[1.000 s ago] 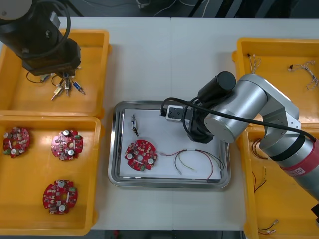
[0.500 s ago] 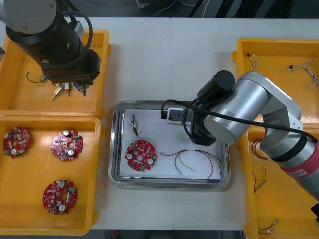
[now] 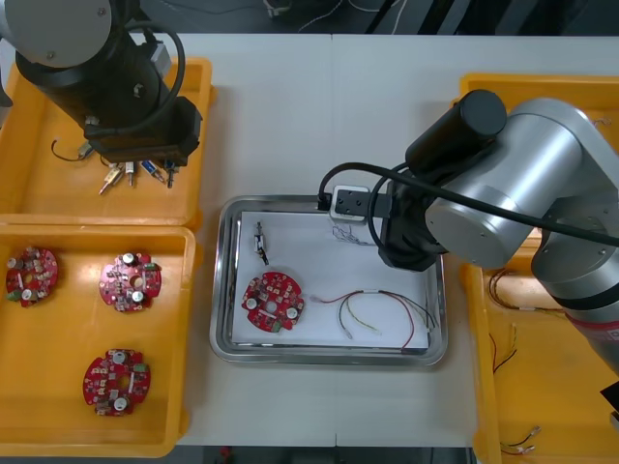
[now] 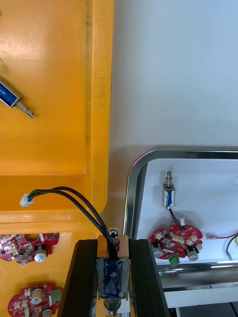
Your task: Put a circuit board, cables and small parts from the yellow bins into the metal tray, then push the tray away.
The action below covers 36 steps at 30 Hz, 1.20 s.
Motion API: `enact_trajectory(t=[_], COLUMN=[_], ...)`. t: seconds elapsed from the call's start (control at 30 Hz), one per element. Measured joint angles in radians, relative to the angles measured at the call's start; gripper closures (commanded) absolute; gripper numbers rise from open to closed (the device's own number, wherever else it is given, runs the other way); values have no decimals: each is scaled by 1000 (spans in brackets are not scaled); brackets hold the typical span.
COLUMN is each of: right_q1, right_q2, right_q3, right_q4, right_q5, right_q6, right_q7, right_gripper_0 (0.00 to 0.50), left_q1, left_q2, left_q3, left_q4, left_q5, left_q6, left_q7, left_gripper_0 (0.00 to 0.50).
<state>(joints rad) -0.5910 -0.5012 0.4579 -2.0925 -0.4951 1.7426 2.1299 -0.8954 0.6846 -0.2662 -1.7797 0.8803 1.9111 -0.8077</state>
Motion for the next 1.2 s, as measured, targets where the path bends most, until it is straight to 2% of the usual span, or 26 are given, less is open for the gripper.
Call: enact_trajectory(t=[0.13,0.27,0.47,0.63,0.73,0.9,1.07,1.2], right_q1=[0,-9,-37,-57,-59,-59,-58,-48], right_q2=[3,4,5,-3,-33,-111,-183,-235], right_q3=[-62,-148,-296,-401,-439,-459,-473,-486], right_q4=[-31,-34,-34,-35,-35,-35,-35,-35], right_q5=[-33,-106,-182,-257,-296,-309,-308,-308], right_q6=[74,168,174,174,174,174,174,174], right_q7=[-4,-20,-50,-186,-272,-361,-516,-582], right_gripper_0=[0,0,0,0,0,0,0,0], left_q1=[0,0,-6,-19,-23,-28,-35,-36], left_q2=[-5,-27,-79,-115,-138,-172,-200,-220], left_q3=[0,0,-7,-57,-96,-157,-231,-284], left_q4=[-1,-5,-7,-7,-7,-7,-7,-7], left_q5=[0,-17,-54,-99,-120,-138,-153,-171], left_q6=[0,0,0,1,1,1,-6,-32], left_q7=[0,0,2,4,5,38,170,257], left_gripper_0=[500,500,500,500,500,500,500,500])
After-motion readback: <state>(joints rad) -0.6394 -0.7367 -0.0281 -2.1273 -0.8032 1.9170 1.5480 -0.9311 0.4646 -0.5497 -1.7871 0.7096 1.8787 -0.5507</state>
